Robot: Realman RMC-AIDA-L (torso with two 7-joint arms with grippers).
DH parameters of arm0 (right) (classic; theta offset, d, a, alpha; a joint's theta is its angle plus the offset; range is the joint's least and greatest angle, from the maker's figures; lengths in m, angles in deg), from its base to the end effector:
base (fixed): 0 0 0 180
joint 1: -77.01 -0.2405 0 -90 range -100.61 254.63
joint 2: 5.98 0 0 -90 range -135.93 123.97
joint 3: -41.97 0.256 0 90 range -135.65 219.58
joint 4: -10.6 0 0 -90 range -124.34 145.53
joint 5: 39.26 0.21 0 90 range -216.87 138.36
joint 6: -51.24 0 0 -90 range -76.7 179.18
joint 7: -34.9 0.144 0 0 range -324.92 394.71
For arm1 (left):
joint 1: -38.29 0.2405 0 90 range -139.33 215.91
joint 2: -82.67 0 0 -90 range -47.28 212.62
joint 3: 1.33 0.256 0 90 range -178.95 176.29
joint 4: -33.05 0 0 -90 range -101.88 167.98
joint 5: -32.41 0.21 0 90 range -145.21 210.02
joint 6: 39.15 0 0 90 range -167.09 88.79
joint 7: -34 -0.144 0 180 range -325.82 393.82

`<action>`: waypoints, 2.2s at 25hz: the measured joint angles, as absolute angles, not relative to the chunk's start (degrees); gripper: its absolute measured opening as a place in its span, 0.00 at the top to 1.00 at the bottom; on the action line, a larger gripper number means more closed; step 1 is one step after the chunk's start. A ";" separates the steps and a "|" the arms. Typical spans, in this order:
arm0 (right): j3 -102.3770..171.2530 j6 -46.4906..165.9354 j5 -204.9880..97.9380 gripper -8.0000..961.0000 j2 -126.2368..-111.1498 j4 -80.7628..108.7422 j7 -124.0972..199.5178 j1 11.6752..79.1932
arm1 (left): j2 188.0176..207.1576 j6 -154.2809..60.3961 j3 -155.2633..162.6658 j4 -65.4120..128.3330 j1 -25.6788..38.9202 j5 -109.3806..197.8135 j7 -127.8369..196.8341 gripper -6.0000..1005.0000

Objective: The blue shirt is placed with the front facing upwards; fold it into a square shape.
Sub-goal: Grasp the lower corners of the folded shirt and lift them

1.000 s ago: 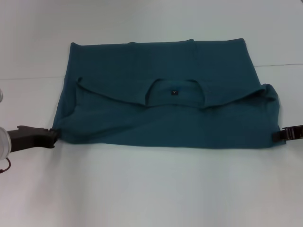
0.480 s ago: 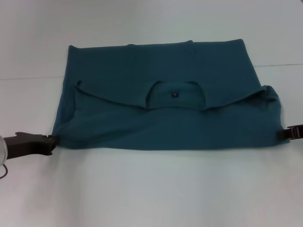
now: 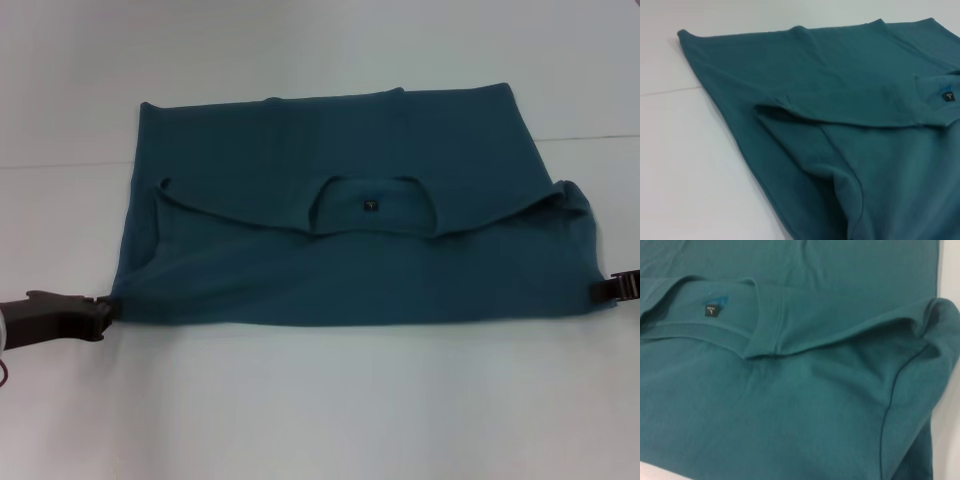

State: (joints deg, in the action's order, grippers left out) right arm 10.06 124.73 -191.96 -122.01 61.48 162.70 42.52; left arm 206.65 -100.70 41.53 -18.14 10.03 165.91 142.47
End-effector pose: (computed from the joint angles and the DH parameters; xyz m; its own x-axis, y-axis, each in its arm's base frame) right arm 0.3357 0.3711 0.0763 0.4346 -0.8439 -0.3145 -0.8402 -0.2541 -0.4791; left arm -0.3078 0.3674 0.0088 0.6661 0.6451 0.3744 0.7349 -0.4820 -0.4771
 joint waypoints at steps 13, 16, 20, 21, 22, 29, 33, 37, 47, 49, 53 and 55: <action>10.13 132.83 -191.50 0.94 -123.79 68.53 161.81 44.46 | 206.69 -104.20 41.37 -21.29 12.17 163.86 142.78 0.97; 10.45 135.29 -190.82 0.94 -124.43 70.83 161.53 45.62 | 206.70 -104.43 41.37 -21.33 12.39 163.82 142.93 0.97; 10.29 136.81 -188.85 0.93 -124.86 72.25 161.16 47.67 | 206.78 -105.21 41.08 -21.40 12.82 163.21 142.96 0.96; 10.28 137.00 -188.55 0.93 -124.93 72.42 160.98 48.08 | 206.78 -105.53 40.92 -21.42 12.98 162.92 142.90 0.96; 10.32 137.07 -188.31 0.93 -124.95 72.51 160.77 48.36 | 206.78 -105.85 40.81 -21.46 13.15 162.65 142.83 0.96; 10.47 138.22 -187.38 0.93 -125.14 72.54 159.23 49.76 | 206.94 -108.68 40.59 -22.33 15.37 161.24 141.34 0.96; 10.63 139.21 -187.01 0.93 -125.31 72.56 158.23 50.34 | 207.03 -109.91 40.17 -22.34 16.76 160.66 140.62 0.96; 10.72 139.79 -186.54 0.93 -125.37 72.62 157.66 51.02 | 207.10 -112.75 38.33 -22.34 17.79 159.37 138.48 0.96; 10.98 141.60 -179.22 0.93 -125.38 73.21 153.42 55.77 | 207.02 -118.01 32.96 -21.97 19.29 157.86 134.58 0.96; 11.37 142.25 -177.75 0.93 -125.25 73.21 152.29 57.03 | 206.96 -119.23 31.55 -21.78 19.39 157.82 133.92 0.96; 14.37 145.53 -175.49 0.93 -125.16 73.21 149.11 58.79 | 206.92 -122.06 29.17 -21.71 20.16 157.08 132.45 0.96; 16.68 147.23 -175.19 0.93 -125.13 73.21 147.15 59.39 | 206.87 -123.43 27.69 -21.55 20.59 156.88 131.67 0.96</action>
